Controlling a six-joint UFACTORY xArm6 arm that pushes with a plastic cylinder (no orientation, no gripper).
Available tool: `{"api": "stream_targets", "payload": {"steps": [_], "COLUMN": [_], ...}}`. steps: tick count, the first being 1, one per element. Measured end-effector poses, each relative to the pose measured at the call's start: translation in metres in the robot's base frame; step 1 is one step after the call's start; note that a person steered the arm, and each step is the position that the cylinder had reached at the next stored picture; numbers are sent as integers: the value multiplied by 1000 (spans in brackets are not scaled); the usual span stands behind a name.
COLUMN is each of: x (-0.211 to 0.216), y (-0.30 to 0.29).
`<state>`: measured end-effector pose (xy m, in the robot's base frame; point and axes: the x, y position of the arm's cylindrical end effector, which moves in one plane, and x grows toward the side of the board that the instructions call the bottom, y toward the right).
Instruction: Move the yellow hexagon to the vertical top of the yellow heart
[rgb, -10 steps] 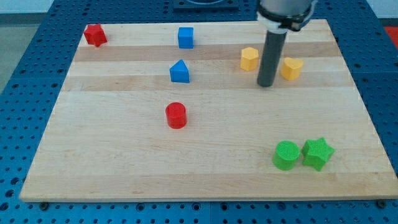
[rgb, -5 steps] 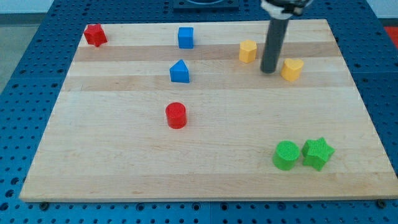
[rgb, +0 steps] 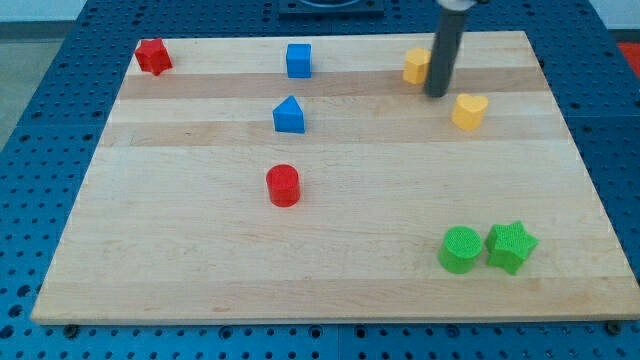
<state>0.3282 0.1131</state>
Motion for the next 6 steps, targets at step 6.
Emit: {"api": "stream_targets", "payload": {"steps": [6], "x": [-49], "y": [36]}}
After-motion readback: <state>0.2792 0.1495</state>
